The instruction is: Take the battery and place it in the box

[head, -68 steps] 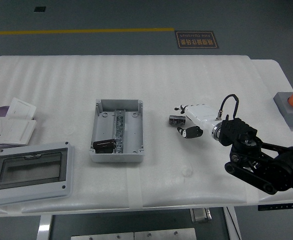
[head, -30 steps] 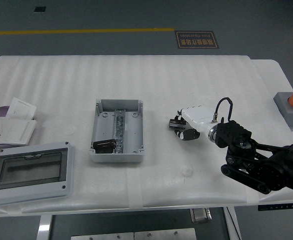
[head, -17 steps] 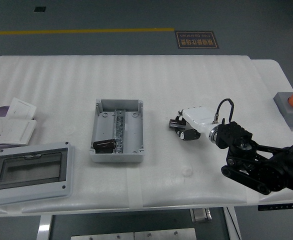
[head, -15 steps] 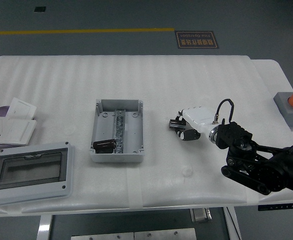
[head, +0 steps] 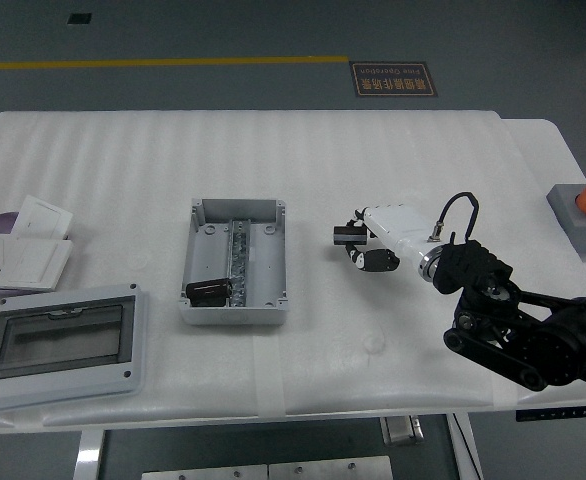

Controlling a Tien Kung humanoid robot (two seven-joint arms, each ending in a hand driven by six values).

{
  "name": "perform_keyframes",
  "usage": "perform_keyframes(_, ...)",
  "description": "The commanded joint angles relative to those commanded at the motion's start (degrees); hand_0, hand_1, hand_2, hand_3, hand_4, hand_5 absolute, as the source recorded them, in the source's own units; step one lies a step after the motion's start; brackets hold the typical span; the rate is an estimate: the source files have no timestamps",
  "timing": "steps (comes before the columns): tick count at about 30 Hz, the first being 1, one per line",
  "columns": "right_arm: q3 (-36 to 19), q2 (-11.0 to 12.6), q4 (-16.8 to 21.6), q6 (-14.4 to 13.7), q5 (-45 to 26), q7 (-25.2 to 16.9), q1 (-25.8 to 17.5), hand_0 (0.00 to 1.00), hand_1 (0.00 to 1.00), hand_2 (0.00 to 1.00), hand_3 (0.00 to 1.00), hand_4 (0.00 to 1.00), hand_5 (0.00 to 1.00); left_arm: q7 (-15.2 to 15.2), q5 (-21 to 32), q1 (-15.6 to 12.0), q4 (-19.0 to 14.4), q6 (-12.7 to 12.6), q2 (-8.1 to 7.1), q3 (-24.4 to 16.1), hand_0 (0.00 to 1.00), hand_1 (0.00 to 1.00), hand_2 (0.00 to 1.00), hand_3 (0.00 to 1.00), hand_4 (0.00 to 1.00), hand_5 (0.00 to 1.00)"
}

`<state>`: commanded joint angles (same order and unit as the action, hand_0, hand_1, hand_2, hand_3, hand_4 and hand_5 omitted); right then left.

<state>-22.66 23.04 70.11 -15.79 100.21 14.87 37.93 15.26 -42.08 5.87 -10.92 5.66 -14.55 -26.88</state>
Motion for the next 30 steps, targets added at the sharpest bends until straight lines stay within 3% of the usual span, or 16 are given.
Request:
perform_keyframes(6, -3.6, -1.3, 6.6, -2.4, -3.3, -1.1, -1.7, 0.623, 0.582, 0.421, 0.662, 0.298, 0.195, 0.0, -0.1, -0.1, 0.0, 0.0, 0.05, -0.1, 0.548, 0.639, 0.536, 0.539, 0.567, 0.437)
perform_keyframes(11, -2.4, -4.1, 10.6, -3.4, -4.4, -1.7, -1.8, 0.623, 0.582, 0.421, 0.662, 0.298, 0.195, 0.1, -0.1, -0.2, 0.0, 0.0, 0.1, -0.1, 0.548, 0.639, 0.536, 0.539, 0.567, 0.437)
perform_keyframes(16, 1.3, -6.7, 10.6, -2.5, -5.3, -1.6, -0.5, 0.621, 0.58, 0.419, 0.66, 0.311, 0.203, 0.2, -0.3, -0.2, -0.1, 0.1, 0.12, -0.3, 0.548, 0.639, 0.536, 0.539, 0.57, 0.442)
perform_keyframes(18, 3.0, -7.1, 10.1, -2.7, -6.6, -1.4, 0.4, 0.628, 0.579, 0.455, 0.669, 0.357, 0.229, 0.3, -0.5, -0.1, -0.1, 0.0, 0.09, -0.4, 0.547, 0.638, 0.537, 0.538, 0.57, 0.446)
perform_keyframes(23, 4.9, -7.4, 9.1, -3.2, -7.7, -1.1, 1.4, 0.628, 0.579, 0.455, 0.669, 0.357, 0.229, 0.4, -0.6, -0.1, -0.1, 0.0, 0.05, -0.5, 0.547, 0.638, 0.537, 0.538, 0.57, 0.446)
perform_keyframes(24, 5.1, -7.4, 9.0, -3.1, -8.1, -1.2, 1.4, 0.761, 0.769, 0.794, 0.976, 0.389, 0.27, 0.5, -0.7, -0.1, -0.1, 0.1, 0.06, -0.5, 0.547, 0.638, 0.535, 0.536, 0.571, 0.445)
perform_keyframes(29, 5.4, -7.5, 8.9, -2.4, -9.2, -1.1, 1.3, 0.761, 0.769, 0.794, 0.976, 0.389, 0.27, 0.9, -0.9, -0.3, -0.2, 0.2, 0.12, -0.8, 0.547, 0.638, 0.535, 0.536, 0.571, 0.445)
perform_keyframes(30, 5.4, -7.5, 8.8, -2.3, -9.3, -1.1, 1.3, 0.809, 0.842, 0.865, 0.998, 0.376, 0.303, 0.9, -0.9, -0.3, -0.2, 0.3, 0.12, -0.8, 0.546, 0.637, 0.534, 0.536, 0.57, 0.441)
